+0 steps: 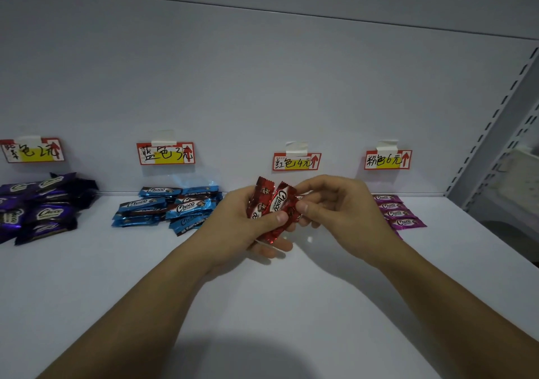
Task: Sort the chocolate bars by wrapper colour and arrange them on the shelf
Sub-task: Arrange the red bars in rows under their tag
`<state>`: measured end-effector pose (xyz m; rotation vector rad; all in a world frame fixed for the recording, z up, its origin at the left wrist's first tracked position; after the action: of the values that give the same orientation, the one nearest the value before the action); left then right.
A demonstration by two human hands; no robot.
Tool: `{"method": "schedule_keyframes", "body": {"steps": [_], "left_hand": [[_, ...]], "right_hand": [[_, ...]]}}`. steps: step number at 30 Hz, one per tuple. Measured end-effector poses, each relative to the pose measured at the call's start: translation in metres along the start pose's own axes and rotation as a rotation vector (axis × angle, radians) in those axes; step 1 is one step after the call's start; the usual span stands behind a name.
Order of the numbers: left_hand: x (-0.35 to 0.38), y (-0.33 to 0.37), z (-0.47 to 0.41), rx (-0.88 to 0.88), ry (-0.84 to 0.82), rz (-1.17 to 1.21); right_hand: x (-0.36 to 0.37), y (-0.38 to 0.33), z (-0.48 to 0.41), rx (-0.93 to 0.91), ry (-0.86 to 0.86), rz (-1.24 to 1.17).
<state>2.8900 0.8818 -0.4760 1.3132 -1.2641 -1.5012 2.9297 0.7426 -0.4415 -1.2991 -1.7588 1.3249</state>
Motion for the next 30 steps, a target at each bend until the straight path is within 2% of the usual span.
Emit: {"method": "schedule_keyframes", "body": {"steps": [4,10,15,19,23,28,30], "left_hand": [[-0.009,-0.001,0.002,-0.009,0.064,0.009],[-0.044,-0.017,-0.004,-0.074,0.277,0.081],[-0.051,-0.034,-0.008,-0.193,0.294,0.255],[-0.051,-0.034,-0.008,-0.194,0.284,0.346],[-0.047,-0.032,-0.009,-0.188,0.257,0.368],[-0.048,-0.029,-0.008,-0.173,0.254,0.317],[-0.048,-0.029,-0.010,-0.169,0.248,0.329]], "right_hand": [[-0.003,0.005,-0.001,0.024,0.034,-0.031],[-0.012,0.005,-0.001,0.060,0.065,-0.126],[-0.009,-0.006,-0.001,-0.119,0.040,-0.033],[-0.008,-0.006,0.001,-0.207,0.015,0.077],[0.009,0.005,0.004,-0.213,-0.062,0.227],[0.018,-0.023,0.012,-0.466,-0.014,0.499],[0.034,-0.020,0.014,-0.468,-0.108,0.595]]}}
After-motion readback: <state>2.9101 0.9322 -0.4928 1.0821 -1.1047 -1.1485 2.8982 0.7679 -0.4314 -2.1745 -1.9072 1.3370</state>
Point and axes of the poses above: each hand's wrist, its own z-axis away from the middle knuckle, its own x-axis out of the palm, y = z × x, the point moved 10 cm from there along -z, towards the middle knuckle, and after that the axes turned 12 degrees about -z, right-handed, at the moved point
